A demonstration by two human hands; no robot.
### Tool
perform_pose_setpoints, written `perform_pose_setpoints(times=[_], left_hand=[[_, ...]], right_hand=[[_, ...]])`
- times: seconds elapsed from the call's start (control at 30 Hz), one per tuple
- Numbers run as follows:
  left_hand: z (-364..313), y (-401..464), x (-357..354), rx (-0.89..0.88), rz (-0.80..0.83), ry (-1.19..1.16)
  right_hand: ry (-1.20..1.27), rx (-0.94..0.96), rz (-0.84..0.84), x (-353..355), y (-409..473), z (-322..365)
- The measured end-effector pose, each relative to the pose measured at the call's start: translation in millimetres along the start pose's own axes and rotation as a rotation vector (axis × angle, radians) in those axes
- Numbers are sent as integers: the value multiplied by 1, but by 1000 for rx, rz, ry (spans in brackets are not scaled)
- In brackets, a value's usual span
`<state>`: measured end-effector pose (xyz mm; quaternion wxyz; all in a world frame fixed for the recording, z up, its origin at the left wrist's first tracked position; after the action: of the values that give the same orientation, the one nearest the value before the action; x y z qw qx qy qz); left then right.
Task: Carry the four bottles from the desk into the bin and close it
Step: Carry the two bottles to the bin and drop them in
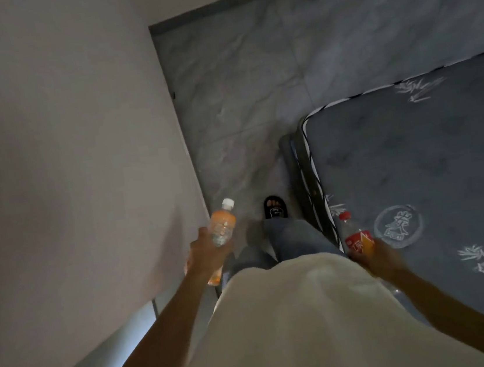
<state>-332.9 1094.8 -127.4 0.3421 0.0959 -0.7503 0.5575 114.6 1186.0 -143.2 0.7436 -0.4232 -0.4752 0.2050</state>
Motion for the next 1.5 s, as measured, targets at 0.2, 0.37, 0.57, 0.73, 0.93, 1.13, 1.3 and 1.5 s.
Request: perform_pose_setpoints(times=[0.2,0.37,0.57,0.73,0.93,1.13,1.3,1.5], left_hand=[[-1,23,35,144,7,69],[-19,48,59,182,64,73],[-95,114,114,155,91,56],[-205,180,174,8,114,123],[-365,234,228,-245,95,225],[-519,272,235,-378,116,335],[-593,291,233,-390,116,426],[-641,307,233,-287,210,418]], right_hand=[[-31,127,24,74,76,135],[-38,236,-35,133,126,247],[-18,201,-33,167,172,317],[55,60,-58,185,185,320],[239,-117,-51,194,177,289],[392,-236,-54,229,195,272],[496,-269,-29,275,248,278],[522,-229,-64,375,326,311]])
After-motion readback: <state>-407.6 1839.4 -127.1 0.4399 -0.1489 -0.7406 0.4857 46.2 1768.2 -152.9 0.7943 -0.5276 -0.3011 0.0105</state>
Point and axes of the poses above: each hand's wrist, its own y-axis towards the middle knuckle, its own x-axis out of the back of the hand, z = x × y, the point moved 9 cm from there along y, towards the middle knuckle, and after that the axes turned 3 degrees about x, right-handed, at the moved point
